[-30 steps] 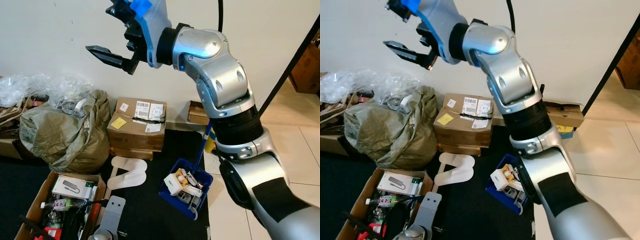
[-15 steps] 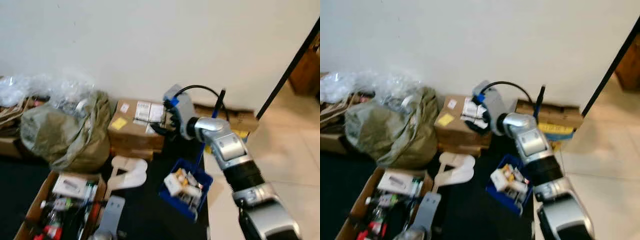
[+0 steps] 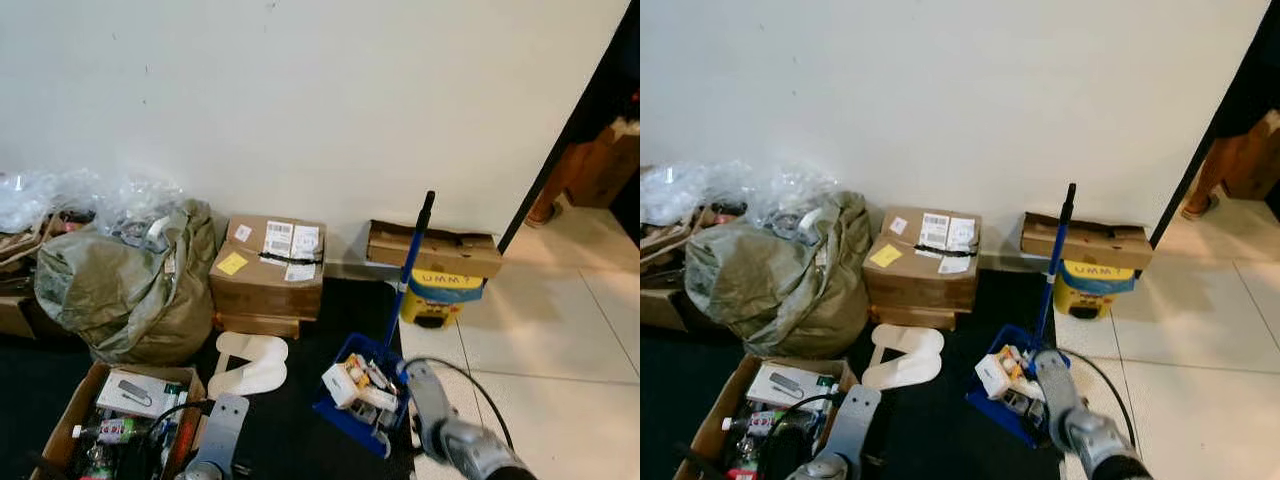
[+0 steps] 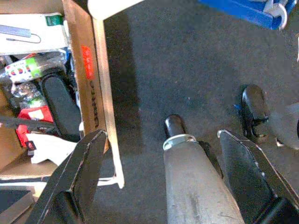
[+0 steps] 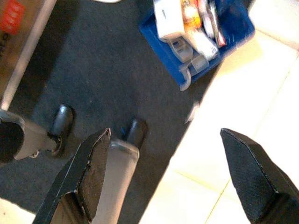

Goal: Sweep floor

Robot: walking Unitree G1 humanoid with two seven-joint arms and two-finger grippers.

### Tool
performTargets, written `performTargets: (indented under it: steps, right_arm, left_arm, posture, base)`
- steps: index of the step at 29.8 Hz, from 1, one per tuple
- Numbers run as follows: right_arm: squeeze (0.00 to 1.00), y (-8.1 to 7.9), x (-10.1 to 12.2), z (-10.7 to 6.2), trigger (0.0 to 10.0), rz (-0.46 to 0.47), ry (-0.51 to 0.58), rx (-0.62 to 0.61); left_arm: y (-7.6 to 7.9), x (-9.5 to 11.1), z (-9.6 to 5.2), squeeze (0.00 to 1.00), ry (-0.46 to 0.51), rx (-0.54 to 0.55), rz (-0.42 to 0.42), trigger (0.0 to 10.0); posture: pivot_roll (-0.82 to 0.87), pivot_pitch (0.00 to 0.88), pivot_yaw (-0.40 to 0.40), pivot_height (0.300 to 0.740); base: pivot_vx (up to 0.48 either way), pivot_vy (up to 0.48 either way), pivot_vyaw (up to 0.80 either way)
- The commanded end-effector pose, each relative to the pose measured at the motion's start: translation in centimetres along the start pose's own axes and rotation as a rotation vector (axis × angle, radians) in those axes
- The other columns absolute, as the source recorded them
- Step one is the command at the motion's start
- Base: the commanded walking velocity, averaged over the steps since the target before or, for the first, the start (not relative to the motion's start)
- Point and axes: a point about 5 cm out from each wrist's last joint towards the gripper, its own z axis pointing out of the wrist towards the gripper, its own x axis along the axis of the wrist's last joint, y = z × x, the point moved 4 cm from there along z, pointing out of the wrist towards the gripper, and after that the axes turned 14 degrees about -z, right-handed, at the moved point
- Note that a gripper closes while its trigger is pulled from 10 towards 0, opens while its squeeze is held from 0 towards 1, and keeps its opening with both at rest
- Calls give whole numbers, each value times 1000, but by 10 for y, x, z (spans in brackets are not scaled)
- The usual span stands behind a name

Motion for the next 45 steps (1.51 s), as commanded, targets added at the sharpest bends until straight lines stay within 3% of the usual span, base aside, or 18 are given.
performTargets:
  steps: [1, 3, 9, 15, 20, 24, 33, 35, 38, 45]
  right_arm:
    - [0, -6, -28, -1, 10000, 47, -68, -12]
    - [0, -17, -65, -5, 10000, 127, -154, -31]
    - [0, -20, -80, -7, 10000, 184, -178, -53]
    - [0, -13, -76, -7, 10000, 248, -132, -98]
    - [0, -7, -62, -5, 10000, 233, -75, -106]
    - [0, 0, -32, -2, 10000, 108, 25, -80]
    - [0, 0, 5, 0, 10000, 2, 154, -21]
    - [0, 0, 5, 0, 10000, 2, 154, -21]
    - [0, 8, 23, -2, 10000, -52, 206, -32]
    - [0, 18, 39, -3, 10000, -32, 250, -75]
  left_arm:
    - [-1, -7, -1, 0, -19, -2, 6, 10000]
    - [-1, -6, -1, 0, -20, -3, 4, 10000]
    - [-1, -6, 0, 0, -22, -4, -1, 10000]
    - [-1, -6, 0, 0, -26, -3, -7, 10000]
    - [-1, -6, 0, 0, -25, -3, -10, 10000]
    - [-1, -6, 0, 0, -26, -5, -13, 10000]
    - [0, -7, -1, 0, -27, -6, -14, 10000]
    - [0, -7, -1, 0, -27, -6, -14, 10000]
    - [-2, -7, -1, 0, -26, 15, -11, 10000]
    - [-1, -7, -1, 0, -24, 10, -11, 10000]
  posture:
    - [-6, 0, 7, 740]
    - [-8, 0, 8, 740]
    - [-9, 0, 14, 740]
    - [-10, 0, 16, 740]
    - [-11, 0, 15, 740]
    - [-18, 0, 18, 740]
    - [-16, 0, 13, 740]
    - [-16, 0, 13, 740]
    - [-17, 0, 12, 740]
    - [-20, 0, 12, 740]
  base:
    - [0, -461, 0]
    - [0, -480, 0]
    - [0, -480, 0]
    - [0, -480, 0]
    - [0, -480, 0]
    - [0, -480, 725]
    - [0, -480, 725]
    - [0, -480, 725]
    - [0, 0, 721]
    - [0, 0, 103]
